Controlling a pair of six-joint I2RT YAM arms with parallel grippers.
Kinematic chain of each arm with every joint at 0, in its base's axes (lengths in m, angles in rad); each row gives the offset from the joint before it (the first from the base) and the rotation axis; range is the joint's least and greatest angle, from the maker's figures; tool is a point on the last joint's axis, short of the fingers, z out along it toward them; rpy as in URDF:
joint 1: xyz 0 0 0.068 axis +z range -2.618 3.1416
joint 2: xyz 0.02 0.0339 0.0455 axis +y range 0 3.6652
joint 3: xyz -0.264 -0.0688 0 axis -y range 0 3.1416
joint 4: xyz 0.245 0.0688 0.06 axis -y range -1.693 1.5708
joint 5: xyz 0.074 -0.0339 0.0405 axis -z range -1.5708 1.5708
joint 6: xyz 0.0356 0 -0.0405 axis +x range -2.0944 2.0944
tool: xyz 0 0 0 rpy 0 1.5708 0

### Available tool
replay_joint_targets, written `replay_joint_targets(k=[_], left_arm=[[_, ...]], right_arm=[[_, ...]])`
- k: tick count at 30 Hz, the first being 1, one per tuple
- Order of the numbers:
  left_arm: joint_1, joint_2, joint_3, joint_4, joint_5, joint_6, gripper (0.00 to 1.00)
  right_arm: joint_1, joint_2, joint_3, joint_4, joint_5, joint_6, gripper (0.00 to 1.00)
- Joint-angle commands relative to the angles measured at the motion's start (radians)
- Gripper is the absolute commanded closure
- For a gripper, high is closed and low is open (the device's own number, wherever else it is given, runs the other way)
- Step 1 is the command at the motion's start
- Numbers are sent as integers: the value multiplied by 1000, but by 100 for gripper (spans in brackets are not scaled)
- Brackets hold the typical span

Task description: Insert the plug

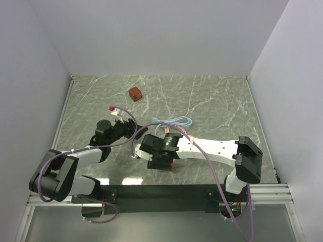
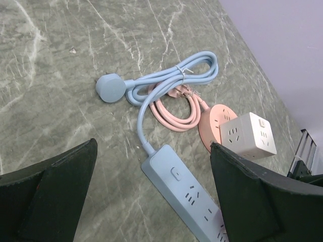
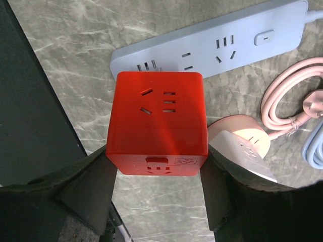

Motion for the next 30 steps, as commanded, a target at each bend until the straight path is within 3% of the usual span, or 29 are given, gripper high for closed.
replay_joint_targets(k=[1, 30], left_arm=[[5, -20, -5, 56, 26, -16, 0], [5, -24, -11, 62, 27, -17, 1]], right_arm=[[6, -39, 7, -10, 27, -10, 100], [42, 25, 33, -7, 53, -12, 100]])
